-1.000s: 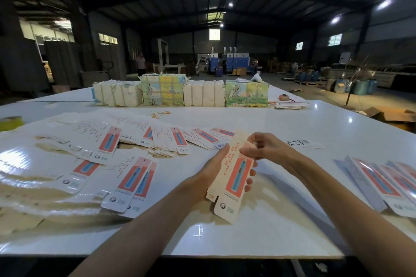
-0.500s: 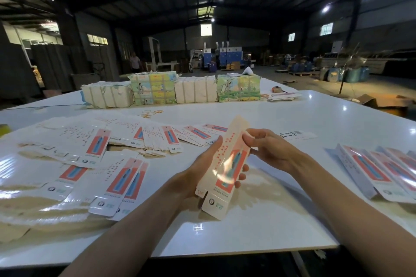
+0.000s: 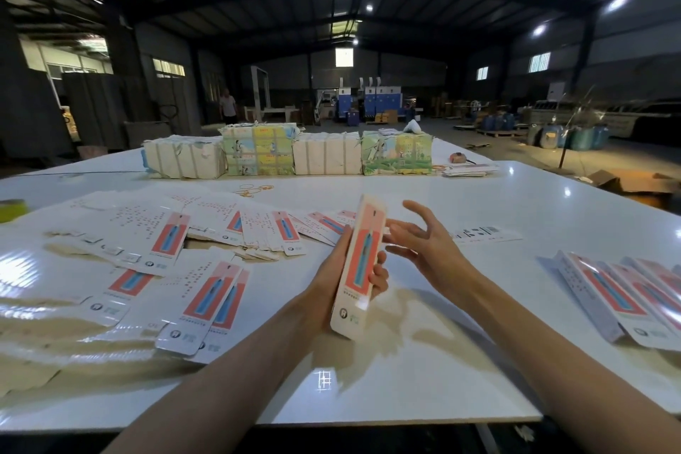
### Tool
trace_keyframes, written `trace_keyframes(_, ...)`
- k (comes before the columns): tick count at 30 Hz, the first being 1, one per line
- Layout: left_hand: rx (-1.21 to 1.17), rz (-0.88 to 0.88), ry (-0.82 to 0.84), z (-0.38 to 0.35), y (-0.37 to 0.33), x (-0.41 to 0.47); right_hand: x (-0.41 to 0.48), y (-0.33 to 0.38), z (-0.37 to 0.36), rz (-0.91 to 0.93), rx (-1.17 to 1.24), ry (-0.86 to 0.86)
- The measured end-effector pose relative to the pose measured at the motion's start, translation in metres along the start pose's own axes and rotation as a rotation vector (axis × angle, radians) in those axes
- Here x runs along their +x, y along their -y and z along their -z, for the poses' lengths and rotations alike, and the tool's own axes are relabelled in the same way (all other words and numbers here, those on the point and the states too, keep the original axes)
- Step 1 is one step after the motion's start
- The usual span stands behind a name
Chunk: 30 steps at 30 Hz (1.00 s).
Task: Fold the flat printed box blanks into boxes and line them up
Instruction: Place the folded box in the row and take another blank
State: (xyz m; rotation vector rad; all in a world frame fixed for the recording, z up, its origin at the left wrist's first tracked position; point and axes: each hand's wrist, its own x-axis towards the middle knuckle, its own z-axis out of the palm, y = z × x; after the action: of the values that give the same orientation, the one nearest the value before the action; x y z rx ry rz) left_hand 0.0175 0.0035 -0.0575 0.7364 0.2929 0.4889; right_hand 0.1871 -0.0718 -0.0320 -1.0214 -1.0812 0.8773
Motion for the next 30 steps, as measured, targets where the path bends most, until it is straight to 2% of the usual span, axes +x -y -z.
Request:
trace_keyframes(3,0.033,-0.048,-0.01,-0.002,0.0,-0.002,-0.004,-0.008,-0.008,0.007,-0.067,0.066)
trace_keyframes(7,0.216,-0.121,-0.099,-0.005,0.005,-0.006,-0.007,-0.007,-0.01,0.039,-0.028,0.072)
trace_keyframes(11,0.729,-0.365,-0.271,-0.01,0.005,-0.011,-0.005,-0.003,0.0,0.039,-0.105,0.066)
trace_keyframes(13,0.798,-0.426,-0.266,-0.014,0.002,-0.015,-0.005,-0.003,0.001,0.026,-0.158,0.088)
trace_keyframes(20,0.997,-0.456,-0.195,-0.014,0.001,-0.015,-0.007,0.0,0.001,0.002,-0.119,0.134)
trace_keyframes(30,1.118,-0.305,-0.249,-0.01,0.002,-0.012,-0.007,-0.006,0.006,-0.047,-0.271,0.186)
